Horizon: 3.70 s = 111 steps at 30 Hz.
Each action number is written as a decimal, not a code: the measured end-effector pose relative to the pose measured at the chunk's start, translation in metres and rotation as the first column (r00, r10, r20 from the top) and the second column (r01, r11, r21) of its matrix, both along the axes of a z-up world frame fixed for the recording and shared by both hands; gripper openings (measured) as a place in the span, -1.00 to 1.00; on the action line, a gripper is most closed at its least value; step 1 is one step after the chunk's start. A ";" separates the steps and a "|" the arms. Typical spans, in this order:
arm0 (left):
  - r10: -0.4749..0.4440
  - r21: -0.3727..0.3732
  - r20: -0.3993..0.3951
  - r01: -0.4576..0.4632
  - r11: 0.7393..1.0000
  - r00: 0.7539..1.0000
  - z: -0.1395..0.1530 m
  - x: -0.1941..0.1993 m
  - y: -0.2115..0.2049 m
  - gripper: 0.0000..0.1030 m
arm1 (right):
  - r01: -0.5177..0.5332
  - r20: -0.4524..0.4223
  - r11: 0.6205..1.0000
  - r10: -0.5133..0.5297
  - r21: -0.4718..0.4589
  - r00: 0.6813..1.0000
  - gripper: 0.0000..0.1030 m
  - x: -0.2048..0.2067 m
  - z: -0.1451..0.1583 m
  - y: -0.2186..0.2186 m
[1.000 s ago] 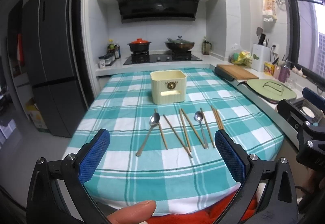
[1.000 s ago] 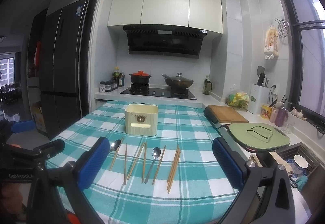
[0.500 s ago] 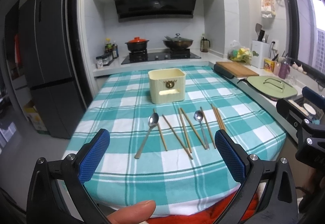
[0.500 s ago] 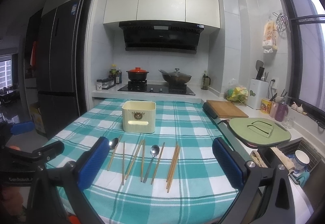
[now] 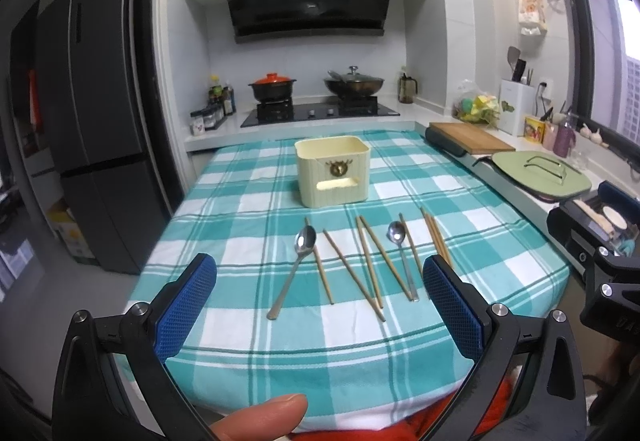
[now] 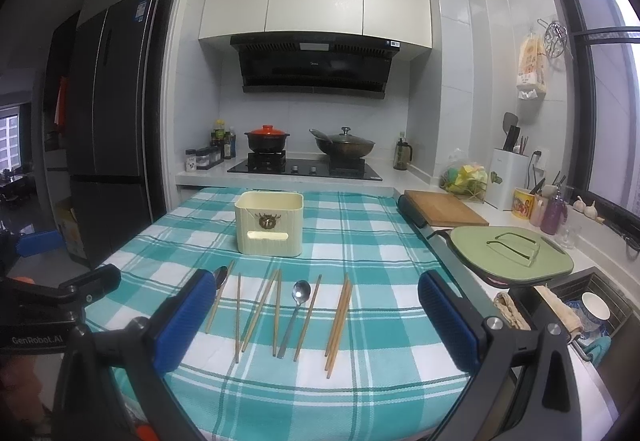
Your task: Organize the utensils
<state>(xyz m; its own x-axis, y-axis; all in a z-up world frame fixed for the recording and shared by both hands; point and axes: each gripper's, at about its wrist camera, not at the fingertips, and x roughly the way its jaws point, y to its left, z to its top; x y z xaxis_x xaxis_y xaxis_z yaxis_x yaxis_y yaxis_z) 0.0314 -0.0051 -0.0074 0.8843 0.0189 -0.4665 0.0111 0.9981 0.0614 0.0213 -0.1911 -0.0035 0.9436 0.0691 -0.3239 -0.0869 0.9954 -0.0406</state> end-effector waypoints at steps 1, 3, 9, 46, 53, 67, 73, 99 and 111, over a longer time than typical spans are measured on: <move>0.000 0.002 0.003 0.000 1.000 1.000 0.000 0.000 0.000 0.99 | 0.001 -0.003 1.000 -0.001 -0.001 1.000 1.00 0.001 0.000 -0.001; 0.001 0.002 0.012 -0.001 1.000 1.000 -0.001 0.000 0.000 0.99 | 0.003 -0.006 1.000 -0.003 0.000 1.000 1.00 0.003 -0.001 -0.001; 0.008 0.000 0.014 -0.008 1.000 1.000 -0.002 0.005 0.005 0.99 | -0.004 -0.011 1.000 0.004 -0.010 1.000 1.00 0.006 -0.003 0.000; -0.040 -0.040 -0.221 0.031 0.999 0.974 -0.065 0.094 0.041 0.99 | 0.072 -0.244 0.996 -0.083 -0.051 0.966 1.00 0.102 -0.061 -0.030; -0.027 -0.022 -0.235 0.023 0.999 0.972 -0.074 0.105 0.045 0.99 | 0.075 -0.285 0.996 -0.085 -0.043 0.955 1.00 0.111 -0.072 -0.032; 0.034 -0.021 -0.286 -0.042 0.999 0.958 -0.090 0.112 0.067 0.99 | 0.052 -0.316 0.998 -0.058 -0.028 0.947 1.00 0.119 -0.081 -0.042; 0.048 -0.034 -0.314 -0.062 0.997 0.948 -0.100 0.119 0.073 0.99 | 0.120 -0.375 0.992 -0.100 0.031 0.922 0.99 0.136 -0.098 -0.070; 0.088 -0.072 -0.388 -0.125 0.989 0.917 -0.127 0.127 0.086 0.99 | 0.030 -0.669 0.983 0.103 0.184 0.736 -0.63 0.249 -0.194 -0.061; 0.088 -0.058 -0.416 -0.124 0.991 0.905 -0.137 0.135 0.084 0.99 | 0.057 -0.670 0.978 0.093 0.199 0.736 -0.68 0.245 -0.197 -0.070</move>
<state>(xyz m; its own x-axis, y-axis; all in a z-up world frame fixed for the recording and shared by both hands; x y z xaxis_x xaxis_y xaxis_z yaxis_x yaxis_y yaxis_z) 0.1668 0.0784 -0.1440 0.6085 0.0483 -0.7921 -0.0884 0.9961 -0.0072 0.2665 -0.2610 -0.2002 0.4800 0.2157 -0.8503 -0.0343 0.9732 0.2275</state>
